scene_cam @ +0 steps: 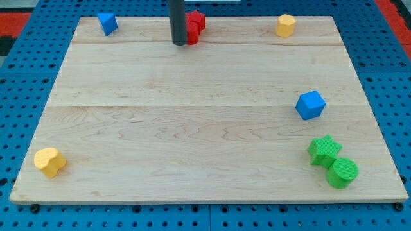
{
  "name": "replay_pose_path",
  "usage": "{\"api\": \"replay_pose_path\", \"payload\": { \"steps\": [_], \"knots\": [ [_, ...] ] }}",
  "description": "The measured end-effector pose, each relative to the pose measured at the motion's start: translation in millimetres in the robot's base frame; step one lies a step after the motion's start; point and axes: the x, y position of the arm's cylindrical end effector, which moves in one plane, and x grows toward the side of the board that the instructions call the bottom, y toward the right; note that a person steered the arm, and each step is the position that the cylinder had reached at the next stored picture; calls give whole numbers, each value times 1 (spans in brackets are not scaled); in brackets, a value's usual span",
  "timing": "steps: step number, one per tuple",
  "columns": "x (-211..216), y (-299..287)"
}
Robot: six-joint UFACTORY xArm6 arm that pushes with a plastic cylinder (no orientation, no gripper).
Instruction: Place the blue triangle top left of the blue cube
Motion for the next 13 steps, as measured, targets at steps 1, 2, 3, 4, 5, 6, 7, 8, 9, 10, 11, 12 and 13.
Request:
{"api": "replay_pose_path", "payload": {
  "steps": [1,2,3,4,5,6,7,8,9,10,11,12,13],
  "knots": [
    [0,-57],
    [2,-150],
    [-3,-235],
    [-60,-238],
    [-62,-213],
    [-60,-161],
    [-35,-145],
    [-29,-116],
    [-28,-86],
    [-32,-72],
    [-7,-42],
    [13,-3],
    [17,41]
  ]
}}
